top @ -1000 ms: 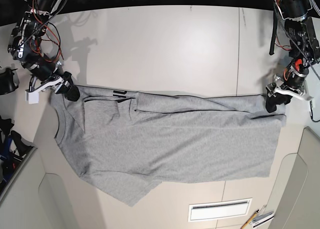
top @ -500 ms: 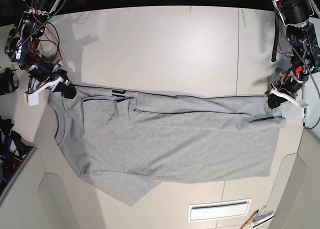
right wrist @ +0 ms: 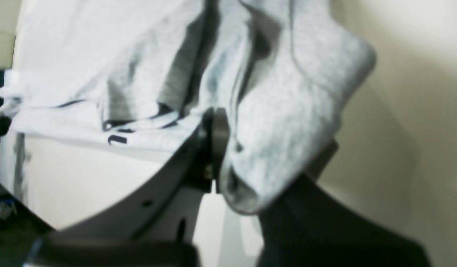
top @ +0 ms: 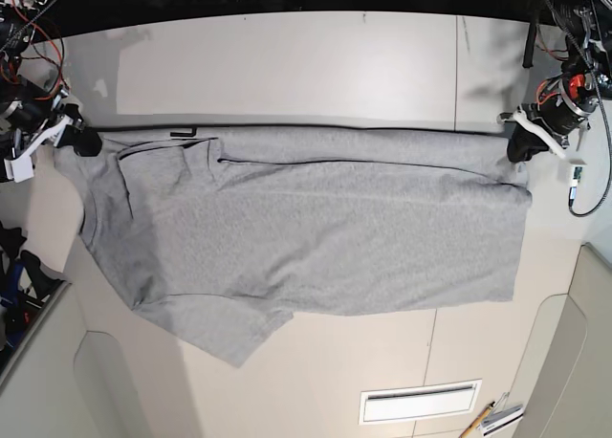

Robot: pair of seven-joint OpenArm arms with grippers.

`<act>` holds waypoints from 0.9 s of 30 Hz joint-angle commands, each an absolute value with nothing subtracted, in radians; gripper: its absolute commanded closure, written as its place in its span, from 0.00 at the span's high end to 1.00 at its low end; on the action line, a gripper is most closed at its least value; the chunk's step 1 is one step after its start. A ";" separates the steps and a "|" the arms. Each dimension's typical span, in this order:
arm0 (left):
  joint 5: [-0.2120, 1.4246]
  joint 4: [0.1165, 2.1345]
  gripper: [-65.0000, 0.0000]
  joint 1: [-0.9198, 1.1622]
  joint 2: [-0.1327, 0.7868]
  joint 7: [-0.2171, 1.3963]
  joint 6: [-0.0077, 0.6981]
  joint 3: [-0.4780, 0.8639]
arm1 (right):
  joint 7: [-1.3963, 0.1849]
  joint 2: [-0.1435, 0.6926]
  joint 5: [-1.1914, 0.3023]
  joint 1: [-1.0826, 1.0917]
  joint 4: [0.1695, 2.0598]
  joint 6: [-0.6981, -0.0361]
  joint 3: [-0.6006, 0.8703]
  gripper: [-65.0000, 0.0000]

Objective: Fold the T-shirt properly
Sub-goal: 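Release the folded edge and raise both grippers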

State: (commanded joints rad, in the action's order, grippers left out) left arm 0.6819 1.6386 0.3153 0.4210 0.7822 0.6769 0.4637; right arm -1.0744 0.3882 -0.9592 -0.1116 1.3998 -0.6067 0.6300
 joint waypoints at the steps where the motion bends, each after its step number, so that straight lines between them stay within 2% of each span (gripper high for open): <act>1: 0.698 1.652 0.00 0.343 0.421 0.795 0.677 0.475 | -1.089 0.387 -0.971 -0.127 1.406 -0.607 0.648 0.00; 10: 0.841 1.746 0.00 0.535 0.421 0.864 0.698 0.609 | -1.113 0.387 -1.007 -0.285 1.534 -0.611 0.714 0.00; 18: 0.865 1.749 0.00 0.604 0.415 0.893 0.698 0.610 | -1.121 0.387 -1.006 -0.395 1.592 -0.610 0.714 0.00; 27: 0.894 1.749 0.02 0.609 0.388 0.944 0.698 0.610 | -1.121 0.385 -0.978 -0.413 1.591 -0.609 0.714 0.00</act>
State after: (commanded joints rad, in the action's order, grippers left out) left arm 0.8944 1.7493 0.6094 0.3878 0.9443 0.6981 0.6098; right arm -1.1206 0.3847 -0.9779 -0.4129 1.5913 -0.6090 0.7139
